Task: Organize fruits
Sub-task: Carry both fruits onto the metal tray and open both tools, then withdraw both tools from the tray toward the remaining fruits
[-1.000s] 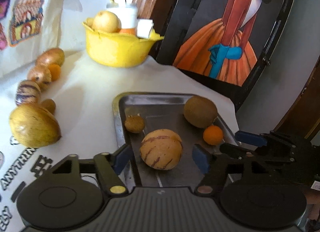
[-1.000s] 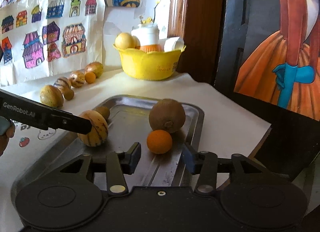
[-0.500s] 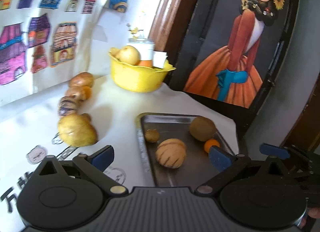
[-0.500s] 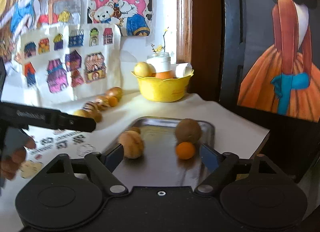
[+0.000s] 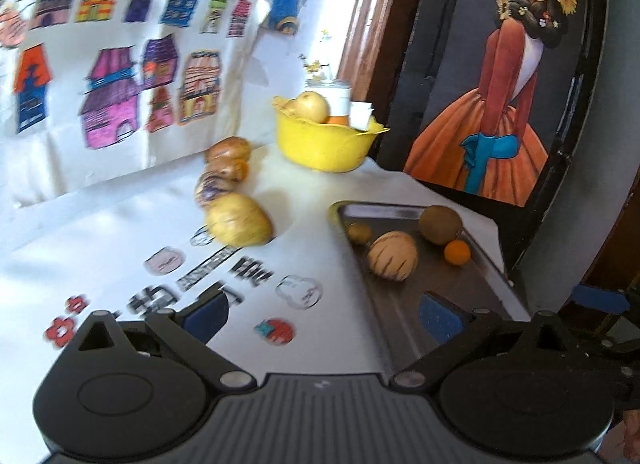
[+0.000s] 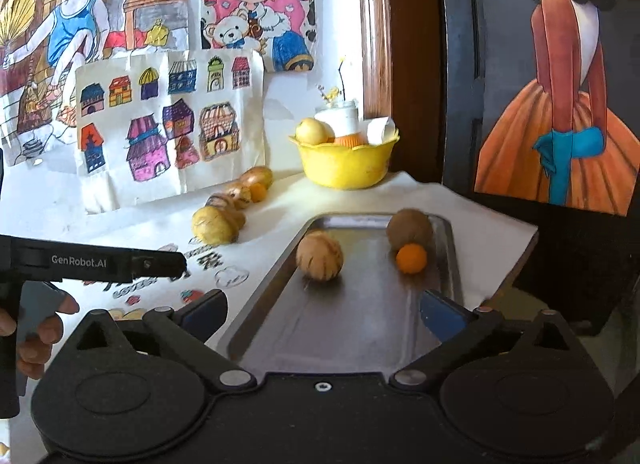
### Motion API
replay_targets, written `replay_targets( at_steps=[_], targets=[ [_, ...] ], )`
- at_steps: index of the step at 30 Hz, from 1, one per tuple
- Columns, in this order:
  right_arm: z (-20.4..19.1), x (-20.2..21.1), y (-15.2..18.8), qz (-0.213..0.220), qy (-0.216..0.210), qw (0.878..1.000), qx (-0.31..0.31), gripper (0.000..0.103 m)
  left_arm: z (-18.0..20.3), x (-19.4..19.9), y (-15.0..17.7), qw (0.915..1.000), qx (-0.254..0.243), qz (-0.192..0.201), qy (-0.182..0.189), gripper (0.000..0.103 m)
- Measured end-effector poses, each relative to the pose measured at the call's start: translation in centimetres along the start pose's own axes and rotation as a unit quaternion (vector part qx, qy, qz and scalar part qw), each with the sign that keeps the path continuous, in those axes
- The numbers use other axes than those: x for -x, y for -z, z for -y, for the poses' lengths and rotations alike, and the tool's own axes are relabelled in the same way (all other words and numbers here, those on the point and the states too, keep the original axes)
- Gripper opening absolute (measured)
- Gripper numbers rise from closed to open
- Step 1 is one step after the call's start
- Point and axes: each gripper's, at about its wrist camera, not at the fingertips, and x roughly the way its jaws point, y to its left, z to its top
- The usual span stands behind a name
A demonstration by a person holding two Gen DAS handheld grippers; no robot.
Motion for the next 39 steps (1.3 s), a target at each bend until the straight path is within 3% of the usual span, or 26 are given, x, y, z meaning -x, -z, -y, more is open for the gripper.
replay_targets(
  at_steps=[11, 17, 30, 39],
  targets=[
    [-3.4, 2.3, 3.1, -0.026, -0.008, 0.999, -0.032, 0.102, -3.6, 3.4, 2.8, 0.9992, -0.004, -0.018, -0.034, 0.103],
    [-5.2, 2.3, 3.5, -0.04, -0.018, 0.999, -0.019, 0.102, -6.0, 5.1, 3.7, 0.9982, 0.0, -0.024, -0.055, 0.103],
    [-9.7, -0.1, 3.2, -0.087, -0.079, 0.993, -0.014, 0.102, -11.8, 7.2, 4.6, 0.9936, -0.004, -0.045, -0.104, 0.103],
    [-12.0, -1.5, 1.6, -0.124, -0.108, 0.986, 0.007, 0.102, -13.9, 7.7, 4.0, 0.9916, -0.019, -0.038, -0.123, 0.103]
  ],
)
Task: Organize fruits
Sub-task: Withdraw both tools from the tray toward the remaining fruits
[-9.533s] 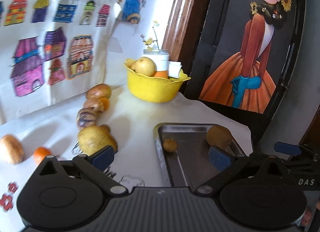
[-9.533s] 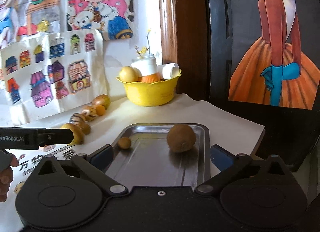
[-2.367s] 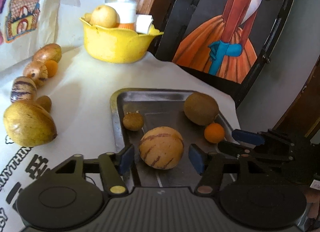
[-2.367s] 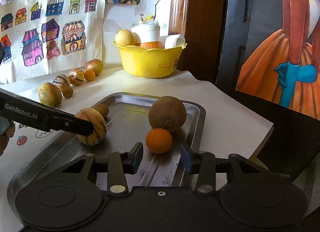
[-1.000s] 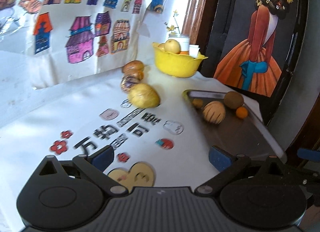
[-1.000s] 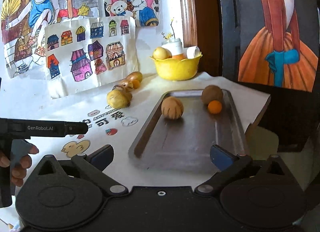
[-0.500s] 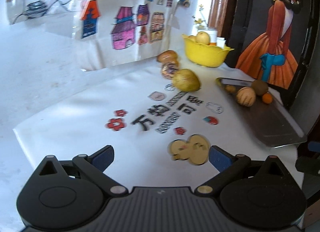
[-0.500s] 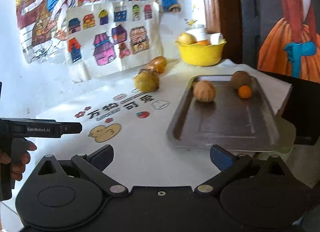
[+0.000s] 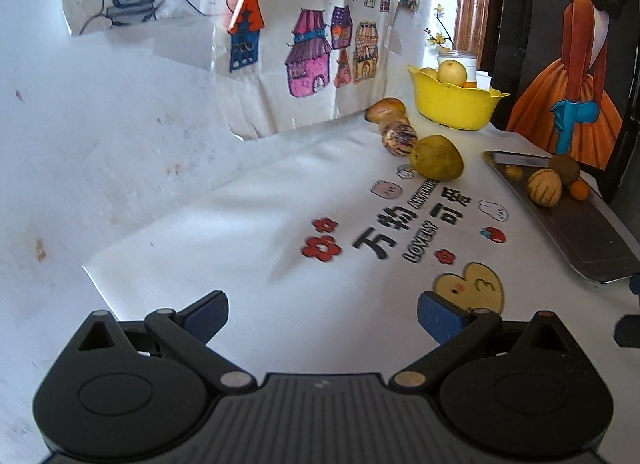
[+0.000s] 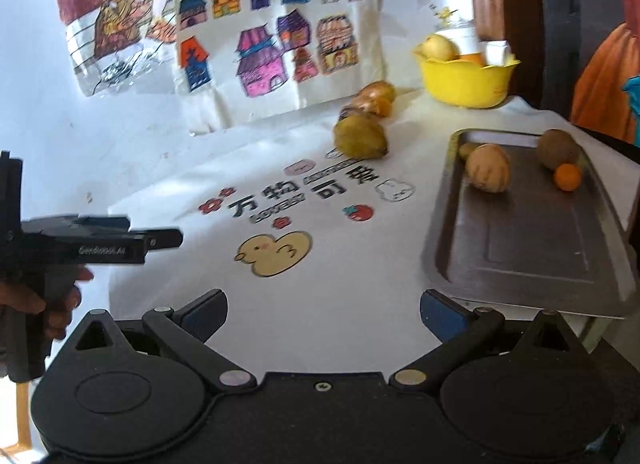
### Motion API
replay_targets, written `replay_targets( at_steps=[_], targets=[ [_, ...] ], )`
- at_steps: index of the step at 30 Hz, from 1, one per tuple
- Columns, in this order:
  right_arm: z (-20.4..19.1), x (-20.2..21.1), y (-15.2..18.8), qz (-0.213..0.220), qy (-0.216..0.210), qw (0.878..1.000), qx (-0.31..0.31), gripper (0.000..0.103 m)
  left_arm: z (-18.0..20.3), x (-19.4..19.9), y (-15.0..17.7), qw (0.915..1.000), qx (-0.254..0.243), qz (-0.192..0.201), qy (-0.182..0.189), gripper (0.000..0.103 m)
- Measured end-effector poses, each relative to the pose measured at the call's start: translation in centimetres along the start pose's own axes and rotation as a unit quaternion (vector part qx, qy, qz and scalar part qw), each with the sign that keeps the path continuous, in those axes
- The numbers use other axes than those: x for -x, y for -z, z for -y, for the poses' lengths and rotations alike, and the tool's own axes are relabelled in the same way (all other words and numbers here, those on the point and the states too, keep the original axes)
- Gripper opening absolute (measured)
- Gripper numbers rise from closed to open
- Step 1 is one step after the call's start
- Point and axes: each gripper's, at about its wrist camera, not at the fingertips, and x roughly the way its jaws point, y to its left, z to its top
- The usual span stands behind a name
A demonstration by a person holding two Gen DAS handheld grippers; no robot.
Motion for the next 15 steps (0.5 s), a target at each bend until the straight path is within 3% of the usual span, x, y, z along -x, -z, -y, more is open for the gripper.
replay_targets(
  at_steps=[7, 15],
  targets=[
    [-0.5, 0.2, -2.3, -0.033, -0.008, 0.999, 0.019, 0.102, -0.9, 0.0, -1.2, 0.9995, -0.026, 0.016, -0.004, 0.103],
    [-0.9, 0.7, -6.5, -0.034, 0.0, 0.998, 0.048, 0.102, -1.3, 0.5, -2.6, 0.9975, -0.051, 0.048, -0.009, 0.103]
  ],
)
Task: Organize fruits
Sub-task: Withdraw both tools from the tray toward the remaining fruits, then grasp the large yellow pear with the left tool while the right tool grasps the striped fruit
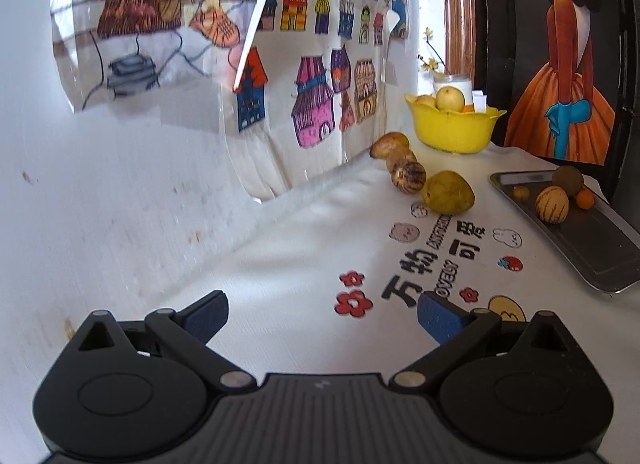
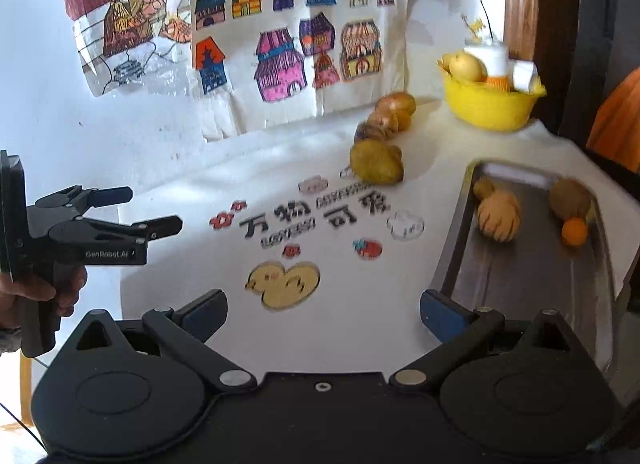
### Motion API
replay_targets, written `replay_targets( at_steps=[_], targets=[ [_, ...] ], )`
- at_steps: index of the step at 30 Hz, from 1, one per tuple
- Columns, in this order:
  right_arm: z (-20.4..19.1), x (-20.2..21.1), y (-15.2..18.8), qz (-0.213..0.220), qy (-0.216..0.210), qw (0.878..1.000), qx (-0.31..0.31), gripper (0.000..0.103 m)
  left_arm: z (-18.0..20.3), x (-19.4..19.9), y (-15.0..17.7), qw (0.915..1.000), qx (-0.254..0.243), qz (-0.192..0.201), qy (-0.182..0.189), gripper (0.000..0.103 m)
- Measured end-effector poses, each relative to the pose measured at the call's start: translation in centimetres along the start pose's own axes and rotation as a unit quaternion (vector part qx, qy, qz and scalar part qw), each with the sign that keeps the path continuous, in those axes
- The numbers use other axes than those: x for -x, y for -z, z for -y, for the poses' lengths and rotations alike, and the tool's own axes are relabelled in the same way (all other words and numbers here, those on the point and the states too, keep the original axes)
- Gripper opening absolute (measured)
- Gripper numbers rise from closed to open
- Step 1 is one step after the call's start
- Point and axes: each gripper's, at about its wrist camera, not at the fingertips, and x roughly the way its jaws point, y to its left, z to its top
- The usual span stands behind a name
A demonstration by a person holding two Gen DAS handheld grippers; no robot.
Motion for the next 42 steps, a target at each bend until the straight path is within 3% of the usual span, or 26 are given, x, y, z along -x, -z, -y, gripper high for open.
replay_targets(
  at_steps=[5, 10, 15, 23, 30, 42],
  targets=[
    [0.1, 0.0, -3.2, 0.006, -0.001, 1.0, 0.009, 0.102, -0.2, -0.4, -0.9, 0.9999, -0.003, 0.011, -0.001, 0.103],
    [1.2, -0.6, -6.8, -0.003, -0.033, 0.999, -0.02, 0.102, 0.0, -1.3, -2.2, 0.9995, -0.002, 0.027, 0.018, 0.103],
    [3.3, -2.0, -10.0, -0.002, -0.011, 0.999, -0.032, 0.102, 0.9, -2.2, -3.5, 0.9983, -0.011, 0.045, 0.035, 0.103],
    [8.0, -5.3, -14.8, -0.012, -0.009, 0.996, -0.089, 0.102, 3.2, -5.2, -5.8, 0.9943, -0.033, 0.055, 0.085, 0.103],
    [11.1, -10.4, -16.4, -0.026, -0.009, 0.992, -0.123, 0.102, 4.6, -9.6, -7.3, 0.987, -0.027, 0.04, 0.154, 0.103],
    [14.4, -18.8, -18.0, -0.048, -0.022, 0.985, -0.162, 0.102, 6.9, -16.3, -8.1, 0.9815, -0.023, 0.032, 0.187, 0.103]
  ],
)
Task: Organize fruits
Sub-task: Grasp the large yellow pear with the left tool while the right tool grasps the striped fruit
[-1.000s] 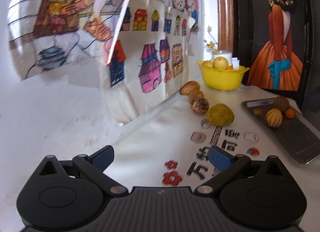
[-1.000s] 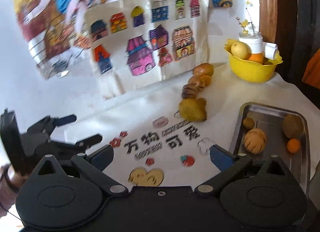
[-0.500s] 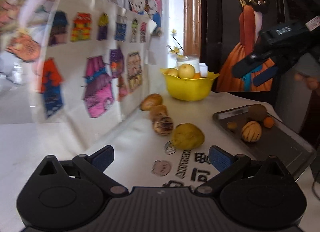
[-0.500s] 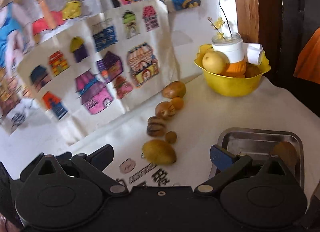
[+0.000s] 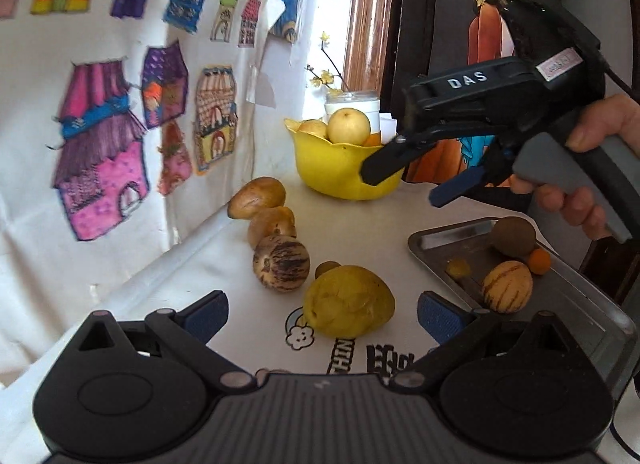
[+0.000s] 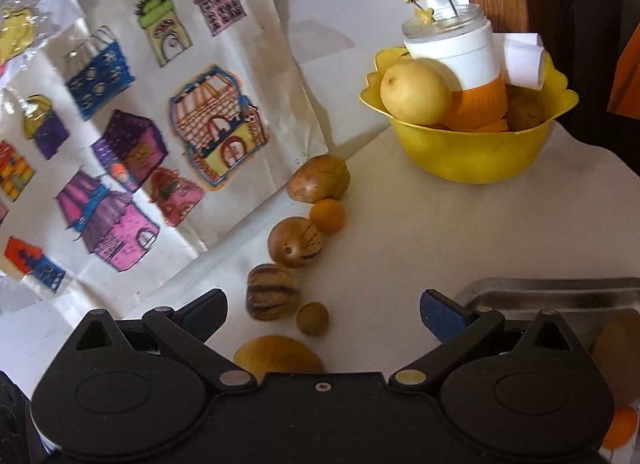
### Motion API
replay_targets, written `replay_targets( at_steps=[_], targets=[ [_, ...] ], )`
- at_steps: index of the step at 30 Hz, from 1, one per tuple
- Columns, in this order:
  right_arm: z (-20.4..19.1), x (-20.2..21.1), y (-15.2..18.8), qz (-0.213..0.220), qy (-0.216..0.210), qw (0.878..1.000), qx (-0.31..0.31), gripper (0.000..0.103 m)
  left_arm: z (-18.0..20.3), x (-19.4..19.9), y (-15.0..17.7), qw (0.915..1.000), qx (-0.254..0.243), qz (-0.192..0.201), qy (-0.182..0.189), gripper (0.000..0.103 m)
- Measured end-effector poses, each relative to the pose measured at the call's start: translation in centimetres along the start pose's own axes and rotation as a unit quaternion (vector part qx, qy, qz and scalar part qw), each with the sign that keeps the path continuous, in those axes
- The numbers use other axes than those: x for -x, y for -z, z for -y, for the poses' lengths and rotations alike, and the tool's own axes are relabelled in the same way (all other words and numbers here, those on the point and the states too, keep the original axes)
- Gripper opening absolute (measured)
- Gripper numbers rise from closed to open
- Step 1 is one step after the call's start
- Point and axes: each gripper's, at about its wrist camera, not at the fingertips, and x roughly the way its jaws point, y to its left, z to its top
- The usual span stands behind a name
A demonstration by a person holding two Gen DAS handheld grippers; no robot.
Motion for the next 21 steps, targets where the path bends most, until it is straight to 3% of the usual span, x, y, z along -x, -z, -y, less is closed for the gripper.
replay_targets(
  at_steps=[11, 21],
  targets=[
    [0.8, -4.0, -1.1, -0.03, -0.028, 0.999, -0.018, 0.102, -0.2, -3.2, -0.2, 0.9989, 0.029, -0.026, 0.024, 0.102],
    [-2.3, -8.4, -2.1, -0.077, -0.062, 0.995, 0.032, 0.093, -0.8, -4.8, -0.1, 0.9962, 0.069, -0.037, 0.039, 0.101]
  ],
)
